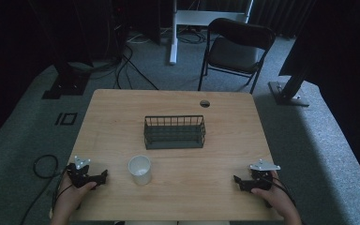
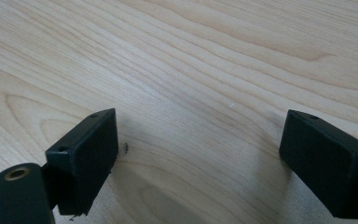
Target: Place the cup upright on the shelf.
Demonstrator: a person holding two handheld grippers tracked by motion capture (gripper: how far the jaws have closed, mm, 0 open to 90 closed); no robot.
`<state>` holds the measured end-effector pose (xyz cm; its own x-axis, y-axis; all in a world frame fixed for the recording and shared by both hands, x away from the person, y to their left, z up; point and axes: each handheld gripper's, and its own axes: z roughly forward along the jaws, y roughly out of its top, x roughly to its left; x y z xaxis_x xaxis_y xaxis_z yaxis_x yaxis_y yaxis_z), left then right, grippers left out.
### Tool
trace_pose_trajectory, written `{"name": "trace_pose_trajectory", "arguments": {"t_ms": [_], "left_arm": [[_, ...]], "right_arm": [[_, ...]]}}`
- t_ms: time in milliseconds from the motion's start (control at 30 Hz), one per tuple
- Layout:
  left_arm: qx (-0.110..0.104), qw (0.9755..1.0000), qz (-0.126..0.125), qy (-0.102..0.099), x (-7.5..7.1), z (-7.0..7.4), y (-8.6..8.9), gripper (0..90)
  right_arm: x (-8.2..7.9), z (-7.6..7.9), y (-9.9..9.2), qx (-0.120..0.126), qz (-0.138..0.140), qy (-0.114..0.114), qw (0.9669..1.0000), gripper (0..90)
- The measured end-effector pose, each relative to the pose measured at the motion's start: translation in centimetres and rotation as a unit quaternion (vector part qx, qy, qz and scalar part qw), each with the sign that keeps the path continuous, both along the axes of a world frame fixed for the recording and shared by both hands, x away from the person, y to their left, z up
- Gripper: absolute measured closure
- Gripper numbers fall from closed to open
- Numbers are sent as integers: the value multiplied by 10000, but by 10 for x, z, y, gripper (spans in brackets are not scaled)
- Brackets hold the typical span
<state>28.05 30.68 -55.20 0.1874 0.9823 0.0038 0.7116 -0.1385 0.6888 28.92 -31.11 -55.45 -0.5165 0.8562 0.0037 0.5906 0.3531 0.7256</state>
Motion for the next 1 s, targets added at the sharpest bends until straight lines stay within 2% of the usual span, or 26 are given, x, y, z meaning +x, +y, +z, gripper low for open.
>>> {"name": "trace_pose_trajectory", "arguments": {"t_ms": [333,567,1000], "left_arm": [[-1,10000,0,0,0,0,0,10],[1,10000,0,-1,0,0,0,10],[-1,10000,0,0,0,0,0,10]], "right_arm": [[0,0,4,25,6,19,10000,110],[1,2,14,68,199,40,9998,110],[4,10,35,123,548,-71,9984,111]]}}
